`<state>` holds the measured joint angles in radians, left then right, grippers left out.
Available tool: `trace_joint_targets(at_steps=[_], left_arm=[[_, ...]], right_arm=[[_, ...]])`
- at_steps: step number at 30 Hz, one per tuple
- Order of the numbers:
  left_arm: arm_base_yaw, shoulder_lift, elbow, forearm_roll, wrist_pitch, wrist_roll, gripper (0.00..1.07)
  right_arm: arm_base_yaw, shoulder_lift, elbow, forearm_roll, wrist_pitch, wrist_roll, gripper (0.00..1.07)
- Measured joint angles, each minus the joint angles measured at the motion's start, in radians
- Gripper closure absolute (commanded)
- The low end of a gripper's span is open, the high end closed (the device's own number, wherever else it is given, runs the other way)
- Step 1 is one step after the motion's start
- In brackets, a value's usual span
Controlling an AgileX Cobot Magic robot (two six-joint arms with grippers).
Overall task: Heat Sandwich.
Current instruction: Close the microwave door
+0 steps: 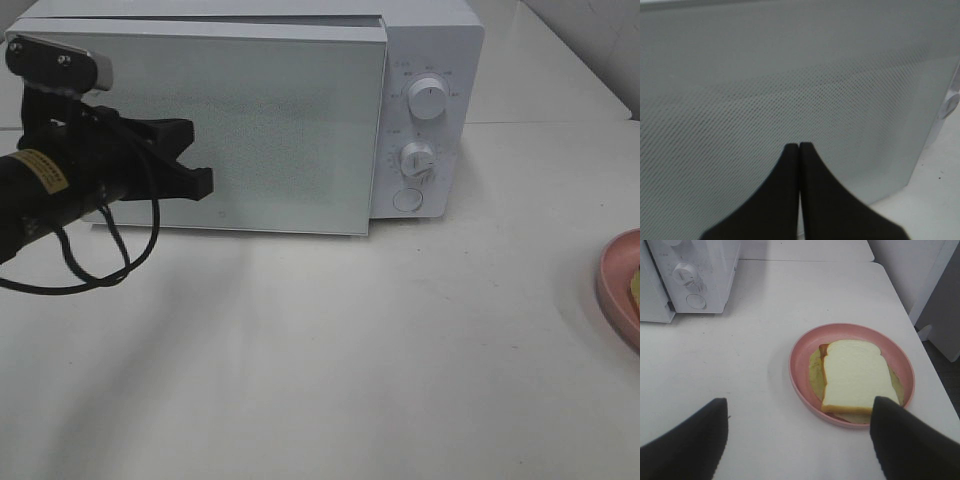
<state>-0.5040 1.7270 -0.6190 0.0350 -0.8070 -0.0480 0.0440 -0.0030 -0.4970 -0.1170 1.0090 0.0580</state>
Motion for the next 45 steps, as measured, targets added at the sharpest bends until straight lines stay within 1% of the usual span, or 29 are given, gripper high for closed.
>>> trace_joint_targets(at_steps=[1,5,6,7,10,11,12,14,15,19,24,28,29,31,32,33,35,37,45], left_arm=[[0.0,0.0,0.0,0.0,0.0,0.0,1.07],[-0.04,0.038,-0.079,-0.04,0.031,0.005,1.07],[-0.04,0.038,-0.079,-0.04,0.031,0.005,1.07],[-0.055,0.055,-0.11,-0.055,0.043,0.005,1.07],[-0.076,0.083,-0.161,-0.065,0.061,0.005,1.07],[-0.076,0.083,-0.161,-0.065,0.061,0.005,1.07],[-0.089,0.102,-0.192,-0.069,0.074,0.006,1.07],[-0.102,0.12,-0.223,-0.073,0.082,0.01,1.07],[-0.102,0.12,-0.223,-0.073,0.082,0.01,1.07],[-0.129,0.177,-0.321,-0.089,0.131,0.024,1.07],[-0.136,0.202,-0.362,-0.09,0.16,0.024,1.07],[-0.157,0.254,-0.441,-0.074,0.203,0.027,1.07],[-0.157,0.254,-0.441,-0.074,0.203,0.027,1.07],[-0.158,0.269,-0.474,-0.077,0.232,0.028,1.07],[-0.162,0.283,-0.504,-0.081,0.26,0.036,1.07],[-0.162,0.283,-0.504,-0.081,0.26,0.036,1.07],[-0.165,0.299,-0.538,-0.101,0.276,0.054,1.07],[-0.169,0.315,-0.563,-0.1,0.303,0.071,1.07],[-0.173,0.32,-0.571,-0.102,0.309,0.076,1.07]], right_arm=[[0.0,0.0,0.0,0.0,0.0,0.0,0.32],[0.0,0.0,0.0,0.0,0.0,0.0,0.32],[0.0,0.0,0.0,0.0,0.0,0.0,0.32],[0.0,0.0,0.0,0.0,0.0,0.0,0.32],[0.0,0.0,0.0,0.0,0.0,0.0,0.32],[0.0,0.0,0.0,0.0,0.0,0.0,0.32],[0.0,0.0,0.0,0.0,0.0,0.0,0.32],[0.0,0.0,0.0,0.0,0.0,0.0,0.32],[0.0,0.0,0.0,0.0,0.0,0.0,0.32],[0.0,0.0,0.0,0.0,0.0,0.0,0.32],[0.0,0.0,0.0,0.0,0.0,0.0,0.32],[0.0,0.0,0.0,0.0,0.0,0.0,0.32],[0.0,0.0,0.0,0.0,0.0,0.0,0.32],[0.0,0.0,0.0,0.0,0.0,0.0,0.32],[0.0,0.0,0.0,0.0,0.0,0.0,0.32],[0.0,0.0,0.0,0.0,0.0,0.0,0.32],[0.0,0.0,0.0,0.0,0.0,0.0,0.32],[0.0,0.0,0.0,0.0,0.0,0.0,0.32],[0.0,0.0,0.0,0.0,0.0,0.0,0.32]])
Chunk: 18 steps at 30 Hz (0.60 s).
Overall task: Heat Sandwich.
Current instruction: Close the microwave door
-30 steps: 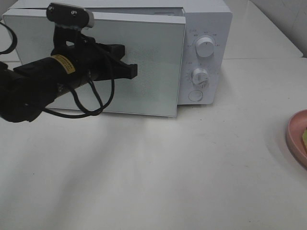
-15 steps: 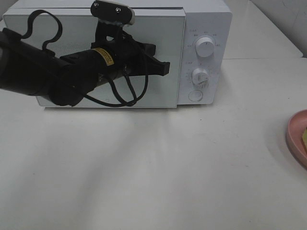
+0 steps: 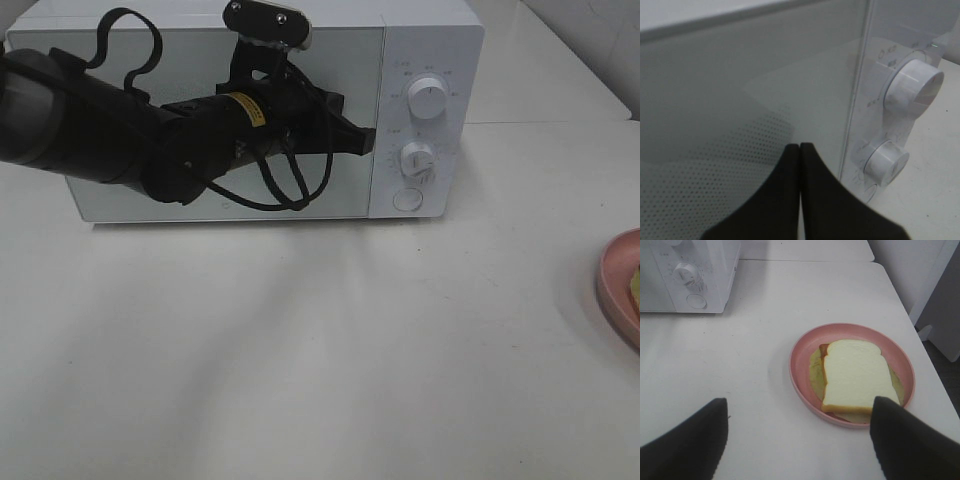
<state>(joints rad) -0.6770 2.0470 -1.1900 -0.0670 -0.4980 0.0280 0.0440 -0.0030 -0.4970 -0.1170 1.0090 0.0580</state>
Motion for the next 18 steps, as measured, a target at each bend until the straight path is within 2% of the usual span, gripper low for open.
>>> trace_joint_targets(at_steps=[18], left_arm=[[-0.006,-0.03,-0.006,-0.035,0.084,0.003,1.07]], right_arm=[[0.0,0.0,0.0,0.0,0.0,0.0,0.32]])
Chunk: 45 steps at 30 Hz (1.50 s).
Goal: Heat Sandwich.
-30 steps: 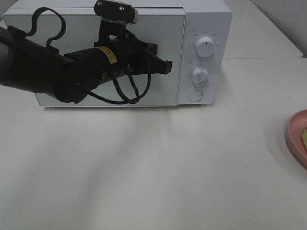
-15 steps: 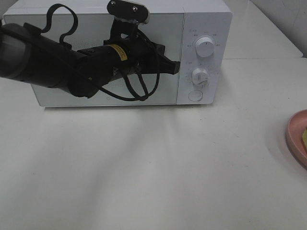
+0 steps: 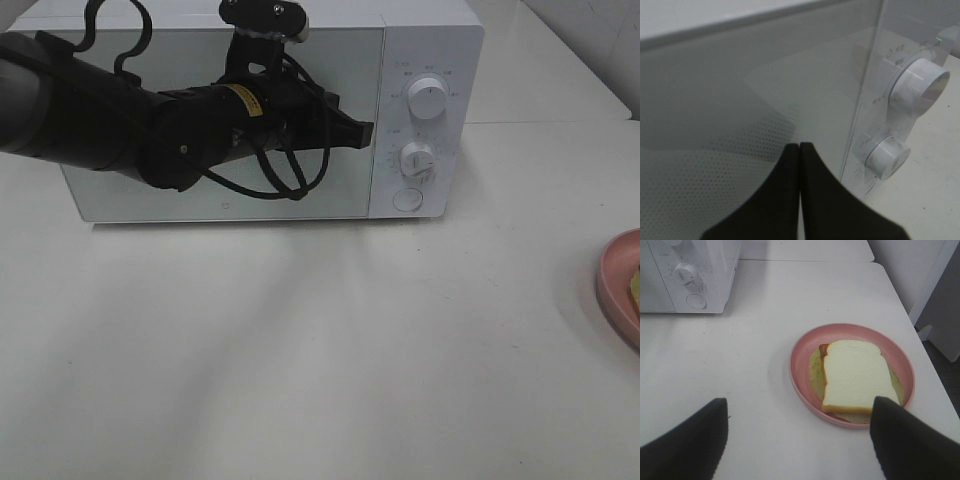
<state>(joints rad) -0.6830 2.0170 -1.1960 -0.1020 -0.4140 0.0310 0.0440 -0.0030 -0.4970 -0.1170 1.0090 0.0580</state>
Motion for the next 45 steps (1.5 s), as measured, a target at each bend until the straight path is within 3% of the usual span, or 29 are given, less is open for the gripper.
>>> trace_joint_targets(at_steps=[4,14,17,18,19,21,27,32,36,45], left_arm=[[0.0,-0.015,0.001,-0.019,0.041,0.0,1.07],[-0.003,-0.154,0.167,-0.026,0.142,-0.006,1.05],[-0.003,-0.198,0.187,-0.03,0.275,-0.006,0.7],[-0.003,-0.198,0.187,-0.03,0.275,-0.006,0.7],[-0.003,-0.223,0.19,-0.03,0.365,-0.006,0.36],[-0.003,-0.245,0.192,-0.03,0.455,-0.006,0.09],[-0.003,-0.274,0.192,-0.029,0.651,-0.006,0.08],[-0.003,-0.317,0.192,-0.005,0.951,-0.006,0.08],[0.009,-0.344,0.192,-0.007,1.049,-0.006,0.08],[0.177,-0.441,0.192,-0.041,1.282,-0.006,0.08]], right_arm=[[0.0,0.0,0.0,0.0,0.0,0.0,0.32],[0.0,0.0,0.0,0.0,0.0,0.0,0.32],[0.0,0.0,0.0,0.0,0.0,0.0,0.32],[0.0,0.0,0.0,0.0,0.0,0.0,0.32],[0.0,0.0,0.0,0.0,0.0,0.0,0.32],[0.0,0.0,0.0,0.0,0.0,0.0,0.32],[0.0,0.0,0.0,0.0,0.0,0.0,0.32],[0.0,0.0,0.0,0.0,0.0,0.0,0.32],[0.0,0.0,0.0,0.0,0.0,0.0,0.32],[0.0,0.0,0.0,0.0,0.0,0.0,0.32]])
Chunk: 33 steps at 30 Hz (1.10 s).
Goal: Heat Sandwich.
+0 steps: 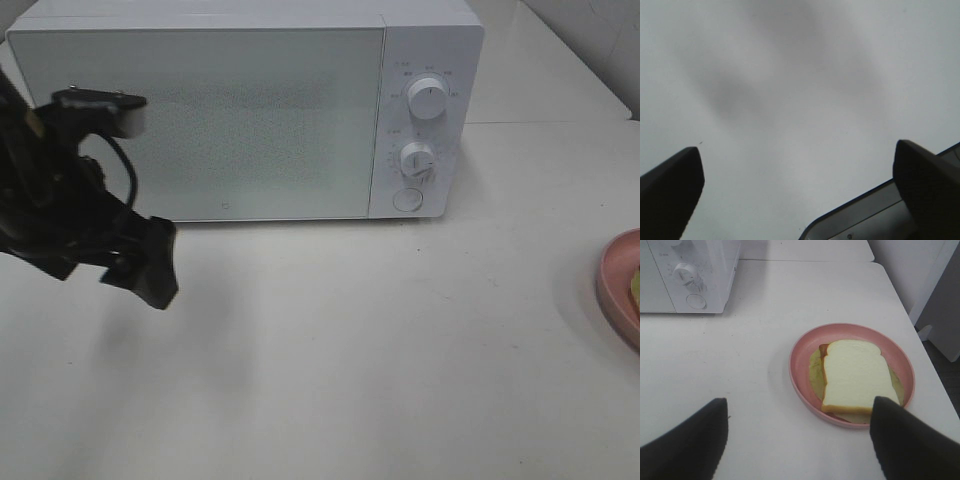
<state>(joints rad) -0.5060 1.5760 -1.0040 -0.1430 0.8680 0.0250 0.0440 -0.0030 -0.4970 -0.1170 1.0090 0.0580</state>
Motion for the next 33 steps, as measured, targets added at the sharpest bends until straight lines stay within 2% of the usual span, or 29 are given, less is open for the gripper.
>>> trace_joint_targets(at_steps=[2,3,5,7,8,10,11,12,15,17,19,23,25,28,30,33], left_arm=[[0.079,-0.046,0.0,-0.003,0.062,0.0,0.08],[0.079,-0.046,0.0,-0.003,0.062,0.0,0.08],[0.139,-0.08,0.0,-0.003,0.103,0.0,0.08],[0.224,-0.128,0.0,-0.002,0.159,0.0,0.08],[0.224,-0.128,0.0,-0.002,0.159,0.0,0.08],[0.278,-0.158,0.0,0.004,0.193,0.0,0.08],[0.336,-0.191,0.0,0.009,0.224,0.0,0.08],[0.336,-0.191,0.0,0.009,0.224,0.0,0.08],[0.438,-0.254,0.0,0.017,0.289,0.0,0.08],[0.459,-0.268,0.0,0.018,0.3,0.0,0.08],[0.527,-0.323,0.013,0.02,0.321,0.0,0.08],[0.567,-0.417,0.072,0.029,0.324,0.0,0.08],[0.567,-0.445,0.093,0.033,0.325,0.0,0.08],[0.567,-0.558,0.181,0.046,0.327,0.0,0.08],[0.567,-0.59,0.197,0.047,0.328,0.0,0.08],[0.567,-0.713,0.265,0.057,0.33,0.0,0.08]], right_arm=[[0.0,0.0,0.0,0.0,0.0,0.0,0.32],[0.0,0.0,0.0,0.0,0.0,0.0,0.32],[0.0,0.0,0.0,0.0,0.0,0.0,0.32],[0.0,0.0,0.0,0.0,0.0,0.0,0.32],[0.0,0.0,0.0,0.0,0.0,0.0,0.32],[0.0,0.0,0.0,0.0,0.0,0.0,0.32],[0.0,0.0,0.0,0.0,0.0,0.0,0.32],[0.0,0.0,0.0,0.0,0.0,0.0,0.32],[0.0,0.0,0.0,0.0,0.0,0.0,0.32],[0.0,0.0,0.0,0.0,0.0,0.0,0.32],[0.0,0.0,0.0,0.0,0.0,0.0,0.32],[0.0,0.0,0.0,0.0,0.0,0.0,0.32],[0.0,0.0,0.0,0.0,0.0,0.0,0.32],[0.0,0.0,0.0,0.0,0.0,0.0,0.32],[0.0,0.0,0.0,0.0,0.0,0.0,0.32],[0.0,0.0,0.0,0.0,0.0,0.0,0.32]])
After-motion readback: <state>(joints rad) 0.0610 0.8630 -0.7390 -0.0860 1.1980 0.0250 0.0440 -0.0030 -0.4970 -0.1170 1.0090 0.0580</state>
